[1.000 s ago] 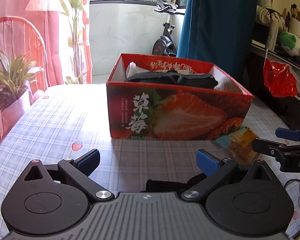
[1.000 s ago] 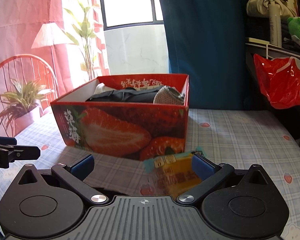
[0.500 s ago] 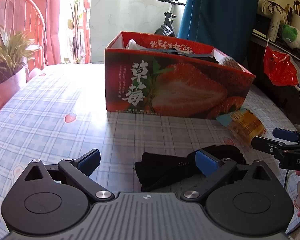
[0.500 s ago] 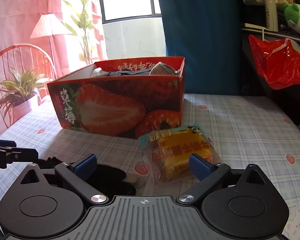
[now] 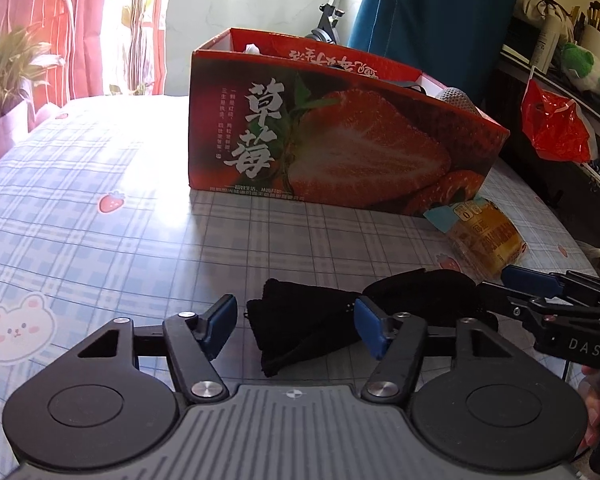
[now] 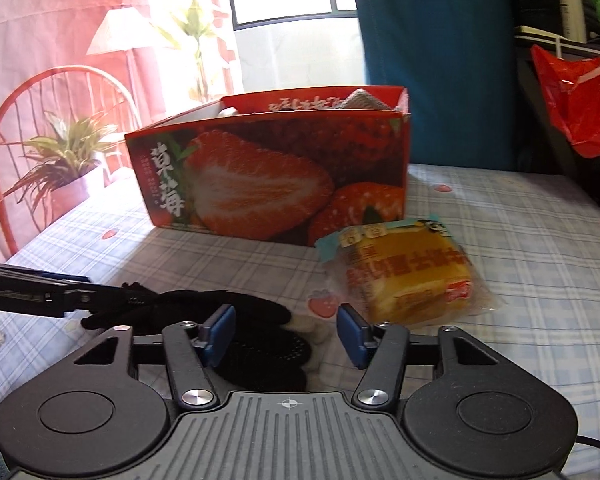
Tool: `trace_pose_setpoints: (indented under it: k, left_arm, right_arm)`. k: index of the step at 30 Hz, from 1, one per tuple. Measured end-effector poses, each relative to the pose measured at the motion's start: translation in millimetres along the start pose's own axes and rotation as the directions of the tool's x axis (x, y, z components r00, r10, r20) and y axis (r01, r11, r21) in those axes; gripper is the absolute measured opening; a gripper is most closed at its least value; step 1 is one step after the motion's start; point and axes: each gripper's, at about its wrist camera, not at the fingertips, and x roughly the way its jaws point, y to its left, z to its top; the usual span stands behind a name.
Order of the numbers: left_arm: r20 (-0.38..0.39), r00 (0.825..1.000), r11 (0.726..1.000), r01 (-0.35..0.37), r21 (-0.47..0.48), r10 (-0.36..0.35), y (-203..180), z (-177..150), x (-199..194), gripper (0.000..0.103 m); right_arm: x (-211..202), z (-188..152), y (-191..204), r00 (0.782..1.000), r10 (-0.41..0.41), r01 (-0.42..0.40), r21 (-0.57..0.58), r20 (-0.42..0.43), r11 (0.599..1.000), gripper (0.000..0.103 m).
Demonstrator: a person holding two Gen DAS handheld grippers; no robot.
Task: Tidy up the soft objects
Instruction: 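Close the left gripper on the black glove while the right gripper closes on it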
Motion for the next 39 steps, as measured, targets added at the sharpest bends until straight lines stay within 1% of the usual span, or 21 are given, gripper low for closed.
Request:
trace_pose_setpoints:
  k: [2,6,10,15,20,21,22,26,27,31,35,37,38,39]
  left_arm:
    - [-0.002,1.000,1.000,0.008,-0.009,-0.009,0.8,-0.3,4.1,0.066]
    - [-0.010,0.999,0.999,0.031,-0.025,-0.031,2.1,-2.8,10.5,0.062]
    - [-0.015,0.999,0.998,0.041,-0.039,-0.042,3.7,-4.3,12.6,0.062]
    - [-0.021,0.998,0.997,0.051,-0.059,-0.052,4.1,-5.8,12.1,0.062]
    - [-0.026,0.997,0.996,0.068,-0.063,-0.069,3.9,-8.4,13.7,0.061]
    - [-0.024,0.997,0.995,0.073,-0.064,-0.074,3.8,-8.7,13.6,0.057]
    - [-0.023,0.996,0.994,0.082,-0.065,-0.084,3.9,-8.9,13.9,0.054]
    - [-0.020,0.996,0.995,0.084,-0.053,-0.085,1.7,-10.8,13.5,0.049]
    - [-0.019,0.996,0.994,0.089,-0.056,-0.090,1.9,-11.2,13.7,0.047]
    - [-0.015,0.995,0.993,0.098,-0.066,-0.099,3.2,-11.6,15.4,0.045]
    - [-0.013,0.996,0.994,0.089,-0.057,-0.090,1.1,-12.2,15.5,0.045]
    - [-0.012,0.995,0.993,0.099,-0.062,-0.100,1.1,-11.8,15.1,0.039]
    - [-0.012,0.994,0.992,0.108,-0.064,-0.109,0.6,-11.0,15.3,0.033]
    - [-0.009,0.994,0.993,0.106,-0.060,-0.107,-0.1,-10.5,14.6,0.031]
  right_arm:
    - [2.8,0.1,3.1,1.000,0.012,-0.012,-0.008,-0.004,1.000,0.052]
    - [12.1,0.8,8.2,0.999,0.027,-0.027,-0.023,-0.023,0.999,0.052]
    - [22.3,0.1,10.8,0.999,0.016,-0.018,-0.034,-0.046,0.999,0.054]
    - [30.9,-1.2,8.7,0.998,-0.005,0.003,-0.029,-0.065,1.000,0.058]
    - [32.0,-7.0,2.6,0.998,0.011,-0.011,0.006,-0.068,1.000,0.059]
    - [31.9,-7.6,3.2,0.998,0.010,-0.010,0.001,-0.067,1.000,0.058]
    - [32.0,-7.9,3.6,0.998,0.014,-0.014,0.000,-0.067,1.000,0.054]
    - [31.2,-8.3,5.2,0.997,0.032,-0.032,-0.001,-0.067,0.999,0.047]
    - [31.1,-8.3,5.3,0.997,0.038,-0.039,0.000,-0.068,0.999,0.044]
    - [31.2,-6.7,7.7,0.995,0.064,-0.064,0.001,-0.078,0.998,0.030]
    - [30.9,-5.7,9.2,0.993,0.086,-0.086,0.007,-0.086,0.996,0.022]
    - [30.4,-4.7,10.5,0.992,0.092,-0.092,0.005,-0.092,0.996,0.017]
    - [30.3,-4.1,11.6,0.991,0.094,-0.094,0.003,-0.094,0.996,0.016]
    - [30.0,-3.7,12.7,0.991,0.094,-0.094,-0.001,-0.095,0.996,0.014]
